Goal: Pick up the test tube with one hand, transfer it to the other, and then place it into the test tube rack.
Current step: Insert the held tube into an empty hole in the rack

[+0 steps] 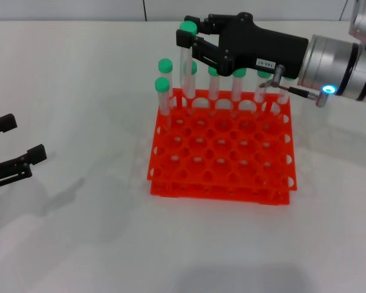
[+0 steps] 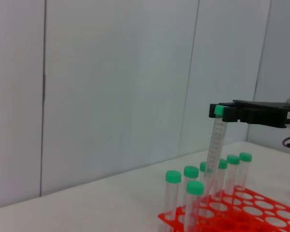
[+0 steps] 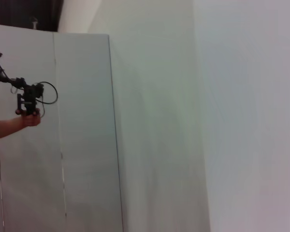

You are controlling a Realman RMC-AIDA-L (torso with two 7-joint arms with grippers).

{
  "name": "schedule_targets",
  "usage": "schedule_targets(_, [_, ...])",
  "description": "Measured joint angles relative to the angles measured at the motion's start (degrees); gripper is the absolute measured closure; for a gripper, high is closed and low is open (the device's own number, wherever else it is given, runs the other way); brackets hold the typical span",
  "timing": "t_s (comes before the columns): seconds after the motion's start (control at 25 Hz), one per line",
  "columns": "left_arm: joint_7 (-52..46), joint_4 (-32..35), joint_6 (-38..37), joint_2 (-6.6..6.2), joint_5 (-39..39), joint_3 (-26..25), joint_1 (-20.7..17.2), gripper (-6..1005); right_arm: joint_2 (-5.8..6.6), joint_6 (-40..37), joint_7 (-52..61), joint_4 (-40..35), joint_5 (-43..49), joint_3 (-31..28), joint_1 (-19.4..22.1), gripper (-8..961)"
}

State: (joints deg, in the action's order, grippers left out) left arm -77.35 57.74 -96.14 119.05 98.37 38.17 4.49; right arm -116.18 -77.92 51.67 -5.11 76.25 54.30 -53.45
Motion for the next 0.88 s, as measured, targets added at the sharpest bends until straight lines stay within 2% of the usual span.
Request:
schedule_targets(0.44, [-0.5, -0.8, 1.0, 0.05, 2.7, -0.2, 2.8, 109, 0.0, 1.6, -0.3, 1.4, 0.3, 1.2, 1.5, 642])
schedule_targets(0.88, [-0.2, -1.5, 2.1, 0.04, 3.1, -0.2, 3.3, 111, 0.0, 1.6, -0.6, 2.6, 0.1, 0.9, 1.6, 635])
